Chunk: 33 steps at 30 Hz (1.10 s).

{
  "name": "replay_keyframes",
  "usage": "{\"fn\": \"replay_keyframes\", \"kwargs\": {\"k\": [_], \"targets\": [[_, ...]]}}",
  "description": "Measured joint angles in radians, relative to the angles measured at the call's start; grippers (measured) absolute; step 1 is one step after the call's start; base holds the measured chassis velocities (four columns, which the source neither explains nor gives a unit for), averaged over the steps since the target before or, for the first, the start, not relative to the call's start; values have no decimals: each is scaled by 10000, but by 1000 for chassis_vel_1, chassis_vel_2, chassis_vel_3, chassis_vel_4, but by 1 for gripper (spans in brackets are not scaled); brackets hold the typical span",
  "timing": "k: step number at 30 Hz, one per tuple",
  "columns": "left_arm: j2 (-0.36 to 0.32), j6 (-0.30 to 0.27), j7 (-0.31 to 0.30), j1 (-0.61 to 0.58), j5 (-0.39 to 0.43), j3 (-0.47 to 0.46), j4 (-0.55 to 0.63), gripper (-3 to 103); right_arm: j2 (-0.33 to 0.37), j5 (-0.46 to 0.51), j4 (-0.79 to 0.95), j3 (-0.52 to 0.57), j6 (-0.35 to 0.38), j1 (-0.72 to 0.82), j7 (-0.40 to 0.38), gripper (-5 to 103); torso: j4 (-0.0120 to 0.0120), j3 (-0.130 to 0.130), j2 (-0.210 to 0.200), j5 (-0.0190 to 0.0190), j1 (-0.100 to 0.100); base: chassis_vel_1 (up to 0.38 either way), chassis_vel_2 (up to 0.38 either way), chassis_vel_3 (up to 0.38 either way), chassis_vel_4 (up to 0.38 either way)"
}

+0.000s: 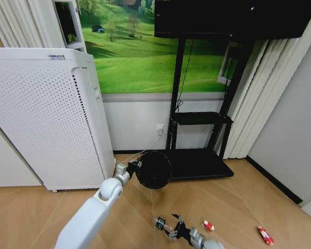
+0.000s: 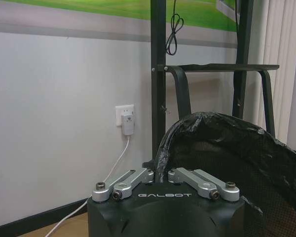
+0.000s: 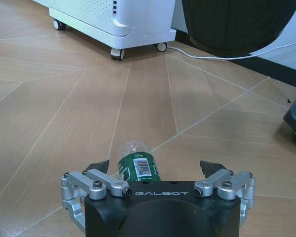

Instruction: Pick up the trash bin and place the garbage on the floor into it.

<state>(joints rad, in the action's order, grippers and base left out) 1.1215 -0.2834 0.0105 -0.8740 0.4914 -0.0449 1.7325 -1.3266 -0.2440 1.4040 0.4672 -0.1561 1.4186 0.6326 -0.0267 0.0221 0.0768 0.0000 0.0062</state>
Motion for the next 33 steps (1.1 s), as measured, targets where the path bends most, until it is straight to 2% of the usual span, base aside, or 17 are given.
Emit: {"fn": "replay_keyframes", "kwargs": {"k": [18,25,33], "targets": [[-44,21,67,-158,-46,-19,183,7,-210,-303,10,157,-149,142,-92,100,1,0,0,0,0,74,74,-67,-68],[-91,32,117,-341,-49,-146,317,7,-256,177,-205,363,-178,-6,-217,100,2,0,0,-1,0,16,26,-23,-21],[-130,49,208,-518,-57,-326,502,7,328,393,-938,761,-21,-543,51,100,-1,0,0,1,0,0,0,0,0]]}}
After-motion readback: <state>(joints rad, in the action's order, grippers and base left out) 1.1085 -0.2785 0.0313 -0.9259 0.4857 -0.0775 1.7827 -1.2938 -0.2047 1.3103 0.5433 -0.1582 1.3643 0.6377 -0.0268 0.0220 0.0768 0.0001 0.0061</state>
